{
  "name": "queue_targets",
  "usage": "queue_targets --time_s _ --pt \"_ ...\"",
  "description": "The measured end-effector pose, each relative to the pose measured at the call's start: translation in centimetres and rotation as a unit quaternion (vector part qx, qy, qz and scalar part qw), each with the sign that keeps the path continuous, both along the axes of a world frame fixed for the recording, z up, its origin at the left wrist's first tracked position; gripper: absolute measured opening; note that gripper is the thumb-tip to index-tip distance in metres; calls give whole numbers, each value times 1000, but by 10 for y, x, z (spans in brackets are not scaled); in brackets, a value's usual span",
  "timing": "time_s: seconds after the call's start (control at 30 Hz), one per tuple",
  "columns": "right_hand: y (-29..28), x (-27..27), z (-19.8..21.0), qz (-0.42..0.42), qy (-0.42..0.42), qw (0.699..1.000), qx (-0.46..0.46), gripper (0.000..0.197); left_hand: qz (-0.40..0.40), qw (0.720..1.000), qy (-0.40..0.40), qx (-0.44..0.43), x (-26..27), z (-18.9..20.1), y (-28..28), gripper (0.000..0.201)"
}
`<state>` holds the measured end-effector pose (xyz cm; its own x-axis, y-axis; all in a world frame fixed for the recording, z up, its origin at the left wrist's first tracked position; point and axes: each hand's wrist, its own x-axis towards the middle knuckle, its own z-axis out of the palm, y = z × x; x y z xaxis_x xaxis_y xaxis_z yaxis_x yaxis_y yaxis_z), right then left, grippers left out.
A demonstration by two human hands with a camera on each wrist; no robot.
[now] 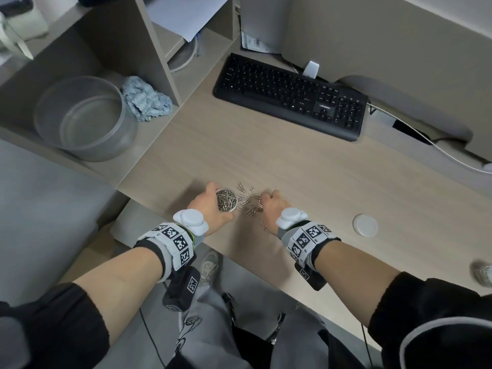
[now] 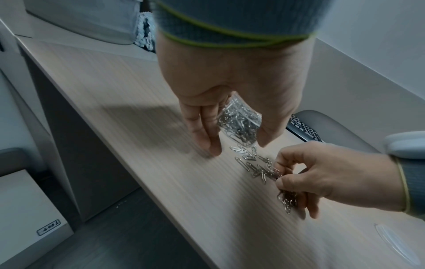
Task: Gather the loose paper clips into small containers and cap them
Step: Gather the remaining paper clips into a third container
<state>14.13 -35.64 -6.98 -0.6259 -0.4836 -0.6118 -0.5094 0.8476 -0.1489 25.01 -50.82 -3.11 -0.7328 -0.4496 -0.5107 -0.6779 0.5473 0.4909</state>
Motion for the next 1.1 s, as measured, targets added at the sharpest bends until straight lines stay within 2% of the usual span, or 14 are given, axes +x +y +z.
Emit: queue_targets --time_s 0.07,0.17,0.23,0.3,0.37,0.43,0.53,0.63,0.73,0.87,0.97,1.1 --pt "2 -3 2 16 -3 1000 -13 37 -4 1000 -5 0 0 -2 1 68" --pt "6 -9 10 -3 -14 998 -54 30 -11 1000 -9 -1 -1 -3 4 68" --pt "10 -15 20 -22 -40 997 -67 16 -18 1000 -10 -2 -3 -4 7 67" --pt "16 -22 26 -82 -74 990 -92 4 -25 1000 -9 -2 -6 -4 11 66" --pt "19 -25 34 -167 -132 967 -139 12 -28 1000 -8 2 -8 -5 13 67" --pt "20 -29 47 -200 -172 948 -179 12 -37 999 -6 6 -11 -4 19 66" --pt "14 -29 70 -178 -193 943 -204 10 -53 999 2 3 -20 -2 30 67" --pt "3 -26 84 -92 -162 967 -174 10 -65 998 14 -4 -28 2 39 70" --pt "-7 -24 90 8 -85 989 -125 9 -73 997 20 -7 -31 6 45 62" --pt "-9 -17 93 53 -84 986 -135 13 -64 998 30 2 -28 7 49 49" --pt "-7 -14 98 57 -108 977 -175 19 -64 997 45 14 -24 9 47 44" --pt "-7 -10 99 -12 -163 960 -228 32 -43 997 58 28 -20 12 44 45"
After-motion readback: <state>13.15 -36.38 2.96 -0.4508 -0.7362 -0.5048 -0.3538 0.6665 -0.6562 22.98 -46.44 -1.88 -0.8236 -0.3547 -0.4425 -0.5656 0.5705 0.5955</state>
